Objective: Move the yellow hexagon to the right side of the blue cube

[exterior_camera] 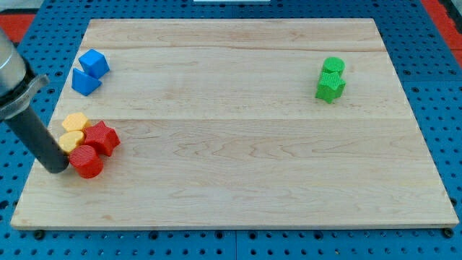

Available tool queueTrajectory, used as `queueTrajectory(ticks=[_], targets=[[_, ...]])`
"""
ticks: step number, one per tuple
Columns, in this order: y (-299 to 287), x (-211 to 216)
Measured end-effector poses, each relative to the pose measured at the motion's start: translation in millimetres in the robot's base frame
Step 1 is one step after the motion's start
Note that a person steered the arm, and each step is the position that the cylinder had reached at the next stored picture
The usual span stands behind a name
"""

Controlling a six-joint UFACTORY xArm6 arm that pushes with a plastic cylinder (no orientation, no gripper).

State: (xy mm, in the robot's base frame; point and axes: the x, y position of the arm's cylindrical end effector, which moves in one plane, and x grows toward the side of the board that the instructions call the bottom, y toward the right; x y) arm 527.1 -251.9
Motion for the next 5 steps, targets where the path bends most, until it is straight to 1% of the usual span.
queueTrajectory(ticks=[3,4,5], targets=[[1,-66],[-2,-75],[10,-84]])
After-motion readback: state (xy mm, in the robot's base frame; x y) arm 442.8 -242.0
